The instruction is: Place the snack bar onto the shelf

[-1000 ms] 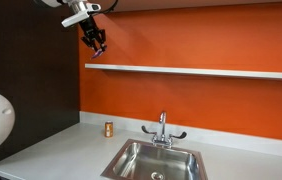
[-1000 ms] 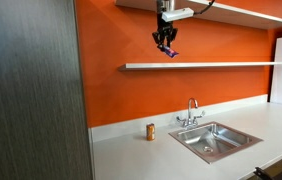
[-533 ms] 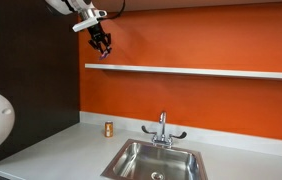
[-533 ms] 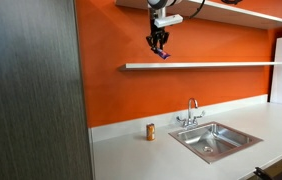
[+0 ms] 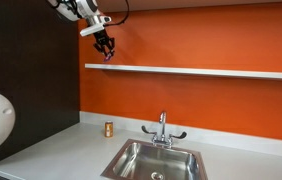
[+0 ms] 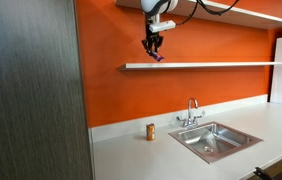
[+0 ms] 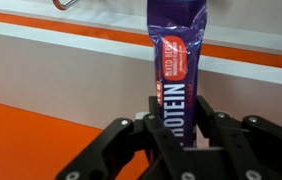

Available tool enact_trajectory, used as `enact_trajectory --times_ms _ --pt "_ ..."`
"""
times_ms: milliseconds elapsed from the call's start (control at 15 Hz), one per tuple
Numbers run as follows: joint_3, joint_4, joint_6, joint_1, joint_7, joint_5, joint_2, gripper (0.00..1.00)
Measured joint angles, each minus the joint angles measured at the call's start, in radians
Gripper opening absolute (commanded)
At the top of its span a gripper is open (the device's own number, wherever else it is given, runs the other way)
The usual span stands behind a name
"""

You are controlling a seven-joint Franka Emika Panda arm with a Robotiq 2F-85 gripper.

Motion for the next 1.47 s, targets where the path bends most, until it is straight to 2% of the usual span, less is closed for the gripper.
enact_trajectory --times_ms 933,1000,1067,1133,1200,1467 --pt "-0.036 0.240 -0.096 0.046 -0.033 0.000 0.200 0.14" --pt "-0.037 0.252 -0.101 0.046 -0.033 0.000 0.209 0.30" --pt "-0.038 0.261 -0.106 0.046 -0.033 0.000 0.217 0.63" --pt "-0.038 0.271 -0.112 0.046 -0.034 0.000 0.225 0.64" --pt "-0.039 0.280 -0.120 0.046 -0.034 0.000 0.232 0.69" --pt "-0.041 0.305 -0.137 0.045 -0.034 0.000 0.249 0.98"
